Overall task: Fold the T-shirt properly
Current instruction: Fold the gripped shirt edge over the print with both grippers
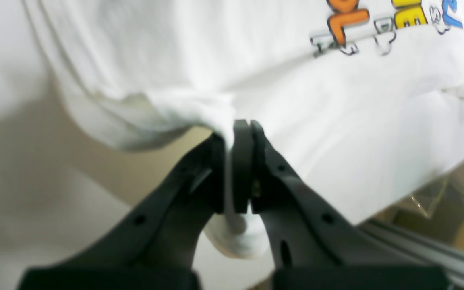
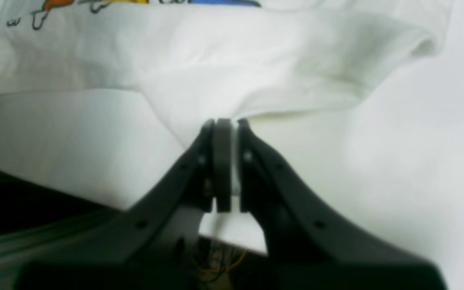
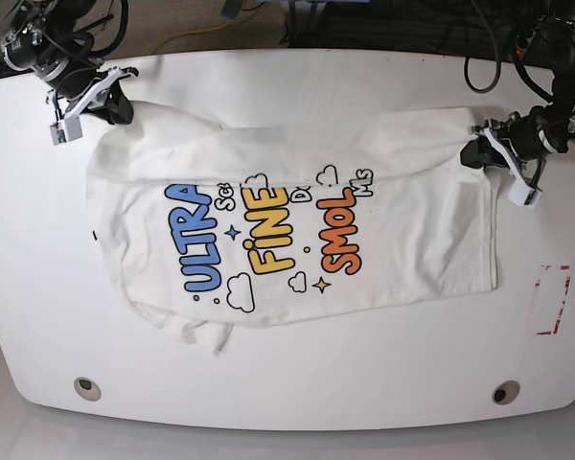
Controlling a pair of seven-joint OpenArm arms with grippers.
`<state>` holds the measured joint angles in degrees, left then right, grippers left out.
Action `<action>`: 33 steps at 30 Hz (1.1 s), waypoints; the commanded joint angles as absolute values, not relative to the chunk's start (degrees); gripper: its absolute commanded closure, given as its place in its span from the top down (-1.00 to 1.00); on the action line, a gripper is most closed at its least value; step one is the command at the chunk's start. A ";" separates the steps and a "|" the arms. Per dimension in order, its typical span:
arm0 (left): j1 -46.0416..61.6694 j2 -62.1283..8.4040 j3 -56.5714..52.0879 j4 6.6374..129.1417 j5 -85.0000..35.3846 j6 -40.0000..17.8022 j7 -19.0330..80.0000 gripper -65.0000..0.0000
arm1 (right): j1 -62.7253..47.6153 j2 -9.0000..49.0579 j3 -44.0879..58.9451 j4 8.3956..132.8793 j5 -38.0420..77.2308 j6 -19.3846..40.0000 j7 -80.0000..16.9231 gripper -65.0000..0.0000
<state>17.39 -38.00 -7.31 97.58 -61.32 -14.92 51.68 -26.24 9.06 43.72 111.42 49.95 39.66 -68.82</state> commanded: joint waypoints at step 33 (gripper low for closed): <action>9.71 -40.31 -7.69 93.58 -62.20 -15.16 51.03 -0.99 | -8.48 9.19 43.12 106.59 48.92 39.87 -68.00 -1.00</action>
